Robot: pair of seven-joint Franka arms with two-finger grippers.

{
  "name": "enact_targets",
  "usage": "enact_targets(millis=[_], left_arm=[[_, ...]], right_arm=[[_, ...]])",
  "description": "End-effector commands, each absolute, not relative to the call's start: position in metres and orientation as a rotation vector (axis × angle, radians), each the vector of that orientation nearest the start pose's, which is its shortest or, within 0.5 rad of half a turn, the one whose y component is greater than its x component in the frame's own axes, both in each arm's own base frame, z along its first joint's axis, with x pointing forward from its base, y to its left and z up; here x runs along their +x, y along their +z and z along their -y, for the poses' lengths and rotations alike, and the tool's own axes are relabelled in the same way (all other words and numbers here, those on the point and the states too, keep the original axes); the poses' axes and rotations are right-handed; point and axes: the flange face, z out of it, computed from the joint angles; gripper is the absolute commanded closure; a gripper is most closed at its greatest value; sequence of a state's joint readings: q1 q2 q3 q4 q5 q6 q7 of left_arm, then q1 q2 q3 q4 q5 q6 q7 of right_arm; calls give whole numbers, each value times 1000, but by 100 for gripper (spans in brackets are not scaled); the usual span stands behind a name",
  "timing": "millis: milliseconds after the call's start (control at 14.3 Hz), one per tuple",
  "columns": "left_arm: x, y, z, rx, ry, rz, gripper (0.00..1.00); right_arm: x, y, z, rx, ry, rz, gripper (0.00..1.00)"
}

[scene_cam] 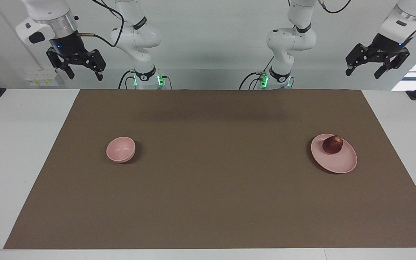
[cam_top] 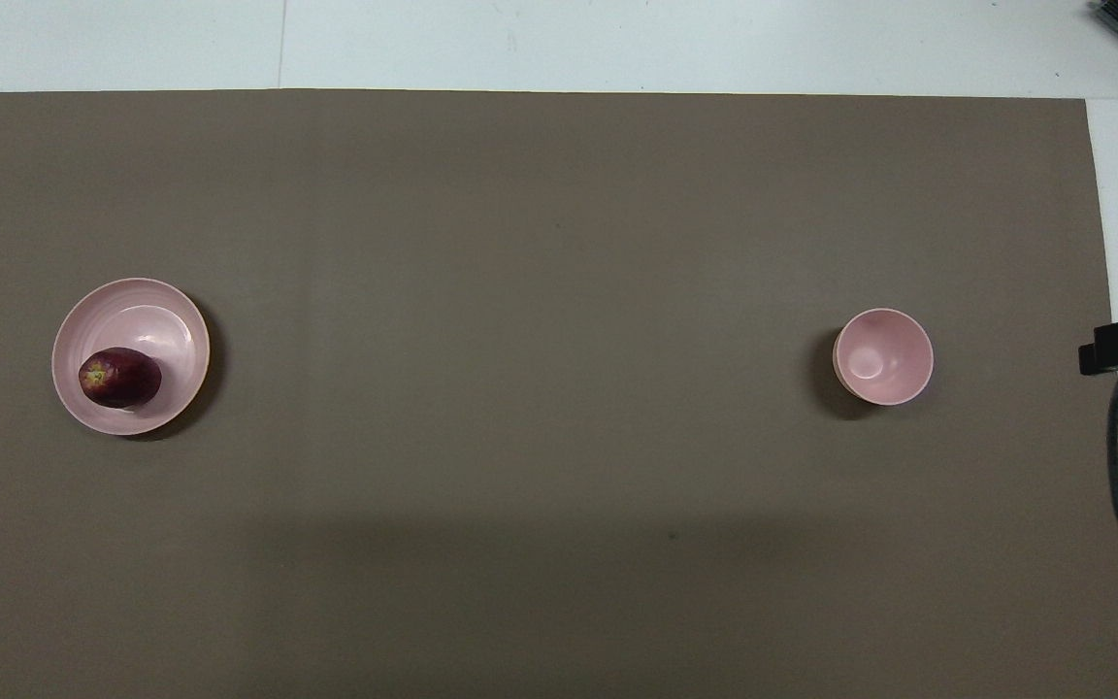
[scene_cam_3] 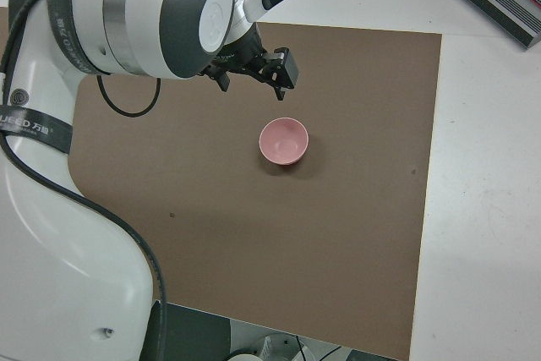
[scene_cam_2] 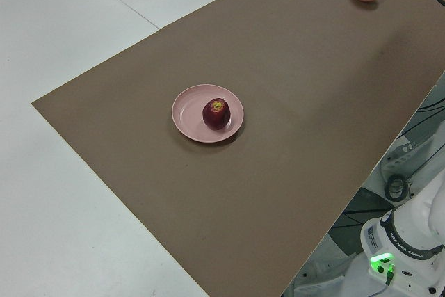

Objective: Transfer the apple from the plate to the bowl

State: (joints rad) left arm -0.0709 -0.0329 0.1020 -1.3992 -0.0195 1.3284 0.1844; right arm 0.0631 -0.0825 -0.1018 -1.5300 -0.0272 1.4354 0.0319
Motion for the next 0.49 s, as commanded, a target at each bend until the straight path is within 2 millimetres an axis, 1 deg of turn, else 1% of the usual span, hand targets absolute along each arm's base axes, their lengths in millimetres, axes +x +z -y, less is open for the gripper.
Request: enact_targets(millis=[0, 349, 419], left_arm=[[506, 700, -13, -3166, 74, -233, 0], [506, 698, -12, -3170, 80, -237, 0], [503, 699, -13, -3172, 78, -235, 0]], right_arm=[[509, 677, 30, -3170, 2, -31, 0], [509, 677, 30, -3168, 5, -26, 0], [509, 677, 31, -3168, 2, -28, 0]])
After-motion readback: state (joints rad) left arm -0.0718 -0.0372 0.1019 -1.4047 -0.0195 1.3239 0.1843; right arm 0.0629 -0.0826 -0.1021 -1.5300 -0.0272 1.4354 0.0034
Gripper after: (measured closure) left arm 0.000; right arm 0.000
